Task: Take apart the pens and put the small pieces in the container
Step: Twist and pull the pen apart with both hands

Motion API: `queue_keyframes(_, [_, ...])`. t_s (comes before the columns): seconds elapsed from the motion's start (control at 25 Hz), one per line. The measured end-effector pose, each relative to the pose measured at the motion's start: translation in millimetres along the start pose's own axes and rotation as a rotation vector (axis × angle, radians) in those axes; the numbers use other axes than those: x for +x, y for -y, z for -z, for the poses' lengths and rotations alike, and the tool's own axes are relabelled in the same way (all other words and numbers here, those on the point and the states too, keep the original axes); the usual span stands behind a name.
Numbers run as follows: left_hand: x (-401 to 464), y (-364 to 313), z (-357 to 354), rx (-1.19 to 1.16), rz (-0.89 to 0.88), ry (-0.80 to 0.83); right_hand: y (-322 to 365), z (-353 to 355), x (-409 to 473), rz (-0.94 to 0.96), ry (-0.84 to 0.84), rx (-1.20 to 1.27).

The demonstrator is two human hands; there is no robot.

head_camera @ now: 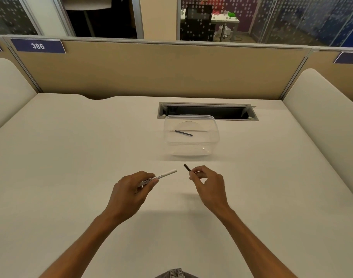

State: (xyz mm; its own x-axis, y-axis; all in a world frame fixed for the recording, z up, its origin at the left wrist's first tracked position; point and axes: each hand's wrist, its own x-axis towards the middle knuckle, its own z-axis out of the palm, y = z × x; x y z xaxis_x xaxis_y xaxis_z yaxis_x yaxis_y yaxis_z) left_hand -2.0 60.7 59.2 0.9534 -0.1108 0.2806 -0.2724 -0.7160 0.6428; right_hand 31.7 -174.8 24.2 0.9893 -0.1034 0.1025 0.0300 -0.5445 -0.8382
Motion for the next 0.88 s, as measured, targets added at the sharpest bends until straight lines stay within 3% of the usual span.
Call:
queue_keyframes(0.24, [-1, -2, -1, -0.011, -0.016, 0.003, 29, 28, -17, 0.07, 0.029, 0.261])
queue_keyframes(0.88, [4, -12, 6, 0.012, -0.048, 0.053, 32, 45, -8, 0.143, 0.145, 0.258])
